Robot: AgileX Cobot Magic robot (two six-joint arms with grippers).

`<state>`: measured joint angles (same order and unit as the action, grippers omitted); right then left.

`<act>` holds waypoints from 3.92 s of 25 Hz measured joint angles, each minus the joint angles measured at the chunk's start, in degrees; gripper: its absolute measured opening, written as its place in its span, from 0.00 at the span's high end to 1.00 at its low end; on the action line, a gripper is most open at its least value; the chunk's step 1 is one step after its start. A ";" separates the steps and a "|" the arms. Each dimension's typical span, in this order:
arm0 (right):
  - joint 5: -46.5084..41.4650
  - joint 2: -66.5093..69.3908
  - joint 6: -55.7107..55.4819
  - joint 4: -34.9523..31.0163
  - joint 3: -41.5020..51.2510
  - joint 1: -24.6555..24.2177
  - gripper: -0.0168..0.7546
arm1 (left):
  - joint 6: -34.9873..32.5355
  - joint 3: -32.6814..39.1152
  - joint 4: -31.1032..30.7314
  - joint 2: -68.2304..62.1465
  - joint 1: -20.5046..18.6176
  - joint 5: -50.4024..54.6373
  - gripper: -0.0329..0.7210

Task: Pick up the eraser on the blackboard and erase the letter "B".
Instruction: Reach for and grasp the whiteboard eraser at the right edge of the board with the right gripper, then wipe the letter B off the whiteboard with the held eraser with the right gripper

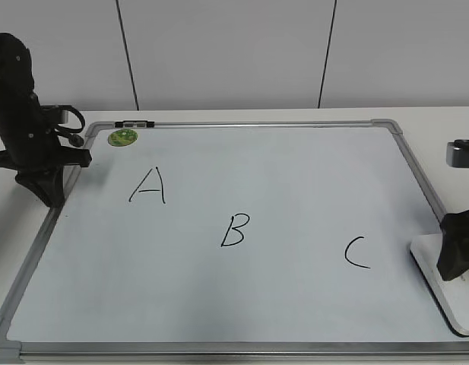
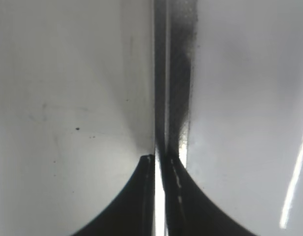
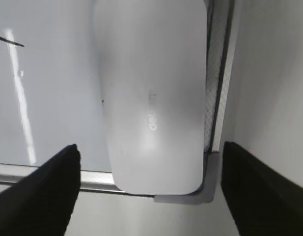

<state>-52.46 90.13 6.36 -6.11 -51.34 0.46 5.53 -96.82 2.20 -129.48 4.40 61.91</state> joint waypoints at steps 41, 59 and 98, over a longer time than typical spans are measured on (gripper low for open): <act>6.39 10.58 3.94 -1.48 -1.09 0.00 0.25 | 0.00 0.00 0.54 0.00 0.00 0.00 0.93; -5.23 11.17 4.16 -2.03 -10.44 0.00 0.30 | 0.00 0.00 0.88 0.00 0.00 0.00 0.93; -18.05 44.33 -0.84 4.97 -60.51 27.08 0.30 | 0.00 0.00 0.80 0.00 0.00 0.00 0.93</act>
<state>-70.51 134.45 5.51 -1.15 -111.85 27.55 5.53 -96.82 2.99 -129.48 4.40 61.91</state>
